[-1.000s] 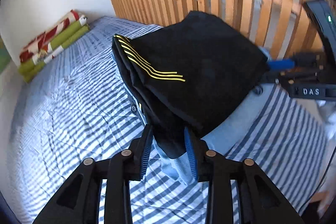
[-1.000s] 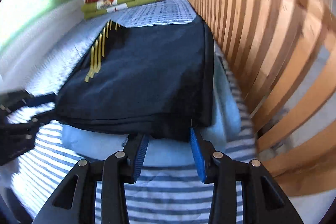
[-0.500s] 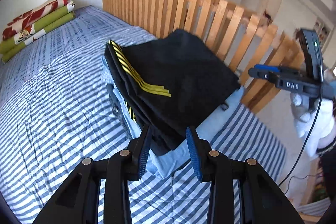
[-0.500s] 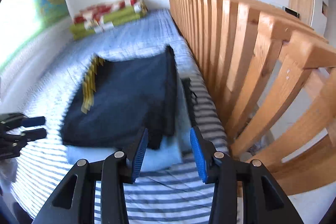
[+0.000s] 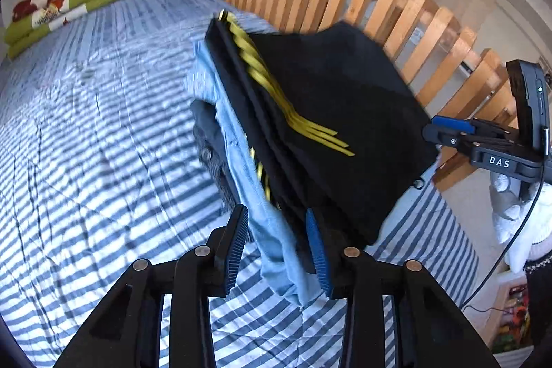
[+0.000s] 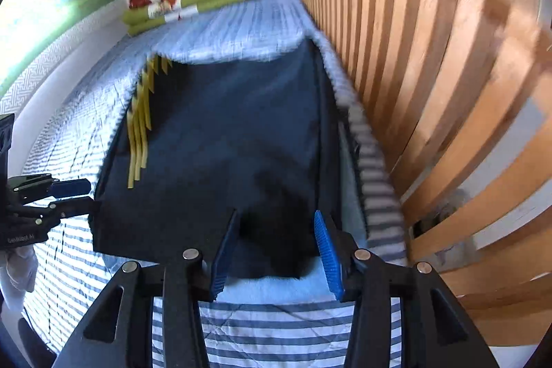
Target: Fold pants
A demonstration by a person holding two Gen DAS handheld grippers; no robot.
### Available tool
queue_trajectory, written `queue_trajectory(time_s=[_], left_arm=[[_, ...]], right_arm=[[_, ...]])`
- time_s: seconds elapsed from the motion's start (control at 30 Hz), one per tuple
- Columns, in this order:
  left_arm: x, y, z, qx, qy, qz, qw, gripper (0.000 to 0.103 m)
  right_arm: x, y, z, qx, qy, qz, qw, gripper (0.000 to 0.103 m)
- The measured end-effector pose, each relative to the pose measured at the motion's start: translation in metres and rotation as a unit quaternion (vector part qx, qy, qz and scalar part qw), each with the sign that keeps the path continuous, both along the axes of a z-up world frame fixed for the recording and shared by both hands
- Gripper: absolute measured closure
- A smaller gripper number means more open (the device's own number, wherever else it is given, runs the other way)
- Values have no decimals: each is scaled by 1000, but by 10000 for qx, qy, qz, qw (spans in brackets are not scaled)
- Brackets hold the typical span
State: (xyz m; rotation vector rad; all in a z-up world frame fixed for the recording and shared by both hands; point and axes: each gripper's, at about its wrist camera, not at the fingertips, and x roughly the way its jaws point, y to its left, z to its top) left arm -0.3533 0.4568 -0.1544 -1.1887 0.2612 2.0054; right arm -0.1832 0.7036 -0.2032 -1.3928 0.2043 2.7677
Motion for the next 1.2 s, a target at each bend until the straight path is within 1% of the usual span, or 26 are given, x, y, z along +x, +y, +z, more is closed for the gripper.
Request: queue_trajectory(time_s=[0.07, 0.13, 0.17, 0.23, 0.3, 0.33, 0.37, 0.43, 0.47, 0.53, 0.63, 0.67, 0.7, 0.77, 0.8, 0.87, 0.93, 0.97, 1.0, 1.03, 1.07, 1.1, 1.13, 1.17, 1.2], left_arm=[[1, 4, 17, 94, 291, 64, 9995, 66], [2, 17, 26, 157, 397, -28, 9991, 66], [3, 26, 28, 207, 416, -60, 9989, 65], [6, 45, 24, 183, 406, -229, 9987, 65], [6, 62, 10, 100, 312, -249, 9992, 65], [3, 68, 0, 24, 206, -255, 9995, 65], [1, 70, -10, -84, 141, -182, 9997, 65], [0, 69, -29, -141, -42, -112, 9998, 65], [1, 62, -31, -131, -92, -114, 9998, 65], [3, 45, -30, -111, -31, -81, 9999, 65], [9, 12, -27, -216, -72, 124, 9997, 65], [11, 2, -24, -256, -26, 197, 9995, 65], [17, -9, -20, -291, 55, 227, 9993, 65], [28, -33, -8, -388, 322, 377, 9980, 65], [25, -43, -4, -375, 407, 451, 9974, 65], [39, -61, 7, -258, 434, 484, 9976, 65], [51, -78, 12, -248, 450, 580, 9970, 65], [50, -84, 12, -258, 455, 599, 9968, 65], [64, -94, 17, -282, 461, 614, 9967, 65], [72, -103, 19, -285, 460, 676, 9962, 65], [78, -117, 25, -275, 462, 734, 9959, 65], [85, -132, 30, -262, 481, 781, 9954, 65], [94, -143, 34, -247, 534, 855, 9946, 64], [109, -151, 44, -230, 572, 921, 9938, 62], [124, -163, 51, -210, 599, 972, 9932, 60]], right_arm=[[-1, -5, 13, 31, 212, 39, 9998, 63], [-12, -15, 23, 321, 418, 100, 9986, 62], [-19, -23, 23, 454, 495, 127, 9977, 61], [-37, -33, 21, 606, 620, 123, 9962, 61], [-66, -30, 17, 356, 652, -2, 9972, 61], [-80, -26, 13, 245, 617, -79, 9978, 61], [-93, -22, 6, 213, 458, -174, 9986, 61], [-114, -13, -9, -12, -49, -329, 9994, 61], [-116, -7, -15, -102, -192, -495, 9985, 61], [-107, -1, -14, -205, -156, -592, 9979, 61], [-89, 1, -8, 87, -169, -858, 9961, 61], [-79, 1, -4, 111, -128, -973, 9951, 61], [-68, -1, 1, -25, -74, -978, 9952, 61], [-50, -9, 8, -324, 30, -828, 9960, 61], [-42, -19, 13, -424, 147, -732, 9963, 61], [-33, -46, 15, -586, 310, -314, 9973, 59], [-35, -75, 7, -425, 171, -27, 9989, 57], [-41, -89, -4, -175, -107, 13, 9998, 57], [-42, -101, -14, 80, -385, 35, 9992, 57], [-39, -111, -23, 324, -581, 45, 9978, 57], [-32, -119, -25, 424, -626, 87, 9971, 57], [-23, -124, -24, 359, -656, 145, 9971, 57], [-12, -128, -20, 180, -661, 168, 9975, 57], [3, -133, -15, -14, -617, 147, 9980, 57], [16, -138, -8, -85, -521, 117, 9985, 57]])
